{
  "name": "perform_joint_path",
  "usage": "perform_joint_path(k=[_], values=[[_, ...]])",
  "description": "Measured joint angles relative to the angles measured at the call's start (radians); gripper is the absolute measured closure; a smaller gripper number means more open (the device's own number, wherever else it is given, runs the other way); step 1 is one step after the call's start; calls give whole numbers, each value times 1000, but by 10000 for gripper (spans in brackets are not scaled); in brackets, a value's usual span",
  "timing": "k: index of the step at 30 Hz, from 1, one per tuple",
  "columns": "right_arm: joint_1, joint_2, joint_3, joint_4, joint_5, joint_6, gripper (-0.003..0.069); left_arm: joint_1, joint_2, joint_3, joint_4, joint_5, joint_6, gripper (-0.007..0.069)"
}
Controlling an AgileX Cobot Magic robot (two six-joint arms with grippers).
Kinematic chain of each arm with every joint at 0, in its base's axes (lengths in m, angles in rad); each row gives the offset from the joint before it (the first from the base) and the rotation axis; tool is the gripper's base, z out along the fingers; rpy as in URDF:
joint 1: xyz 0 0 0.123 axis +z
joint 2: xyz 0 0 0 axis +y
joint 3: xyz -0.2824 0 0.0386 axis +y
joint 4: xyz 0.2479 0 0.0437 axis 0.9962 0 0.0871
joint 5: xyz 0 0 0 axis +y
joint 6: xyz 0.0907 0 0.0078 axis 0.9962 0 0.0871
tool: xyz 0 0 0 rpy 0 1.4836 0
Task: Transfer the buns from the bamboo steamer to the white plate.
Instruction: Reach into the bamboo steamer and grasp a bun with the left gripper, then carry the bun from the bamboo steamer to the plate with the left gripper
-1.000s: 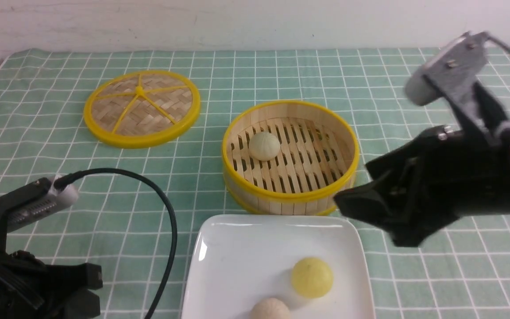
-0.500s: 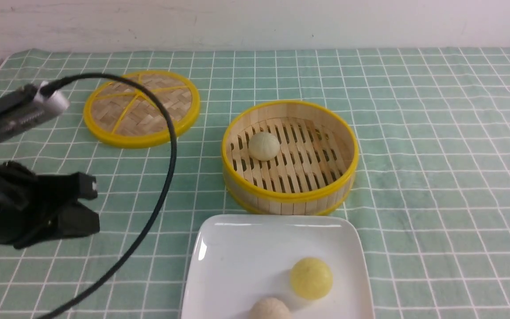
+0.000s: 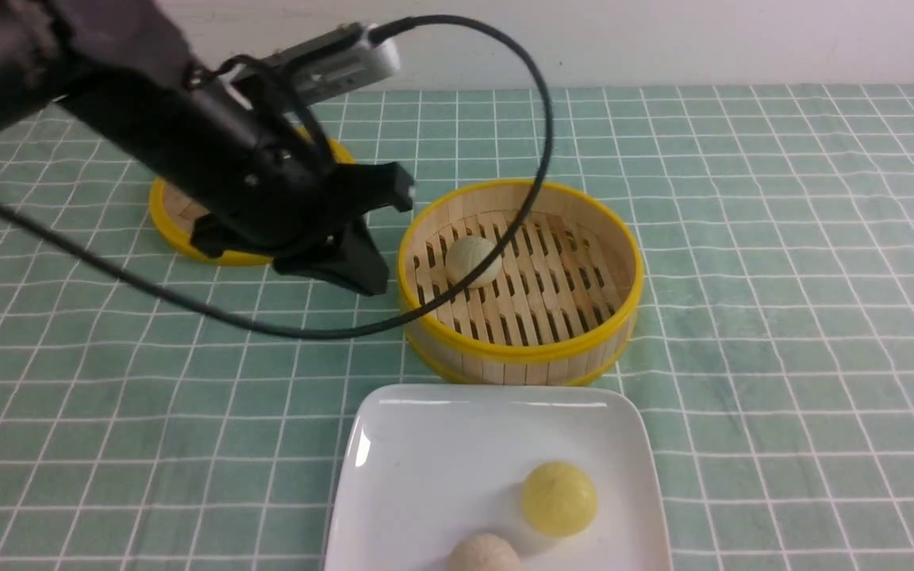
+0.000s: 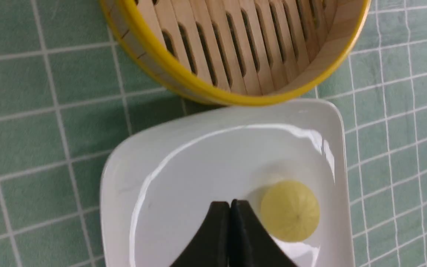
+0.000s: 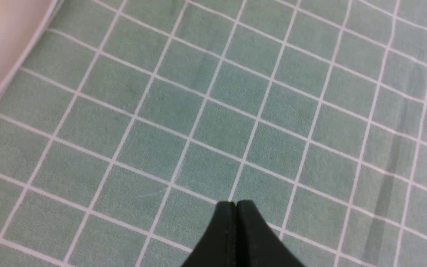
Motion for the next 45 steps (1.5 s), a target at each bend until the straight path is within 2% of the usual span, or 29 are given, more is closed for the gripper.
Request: perform_joint_path(k=[4, 5, 6, 10, 13, 20, 25, 27, 31, 32, 39, 45], values=[[1, 0, 2, 0, -29, 0, 673, -67, 158, -193, 118, 27, -116, 540], [1, 0, 2, 0, -31, 0, 673, -92, 220, -268, 176, 39, -161, 496], [1, 0, 2, 0, -31, 0, 673, -95, 228, -278, 176, 39, -166, 490], [1, 0, 2, -1, -32, 0, 669, -143, 371, -459, 285, 58, -218, 368], [1, 0, 2, -1, -32, 0, 667, -155, 442, -533, 321, 55, -221, 309], [1, 0, 2, -2, -38, 0, 664, -156, 558, -602, 379, 6, -224, 269], [1, 0, 2, -5, -38, 0, 664, -156, 600, -603, 393, -15, -224, 300], [1, 0, 2, -5, -38, 0, 663, -156, 614, -603, 393, -15, -224, 362], [1, 0, 2, -5, -38, 0, 659, -156, 615, -609, 393, 16, -209, 553], [1, 0, 2, -5, -38, 0, 659, -156, 605, -609, 393, 31, -193, 580], [1, 0, 2, -10, -38, 0, 657, -156, 426, -621, 393, 171, -137, 599], [2, 0, 2, -23, -39, 0, 654, -203, 153, -526, 393, 197, -133, 599]])
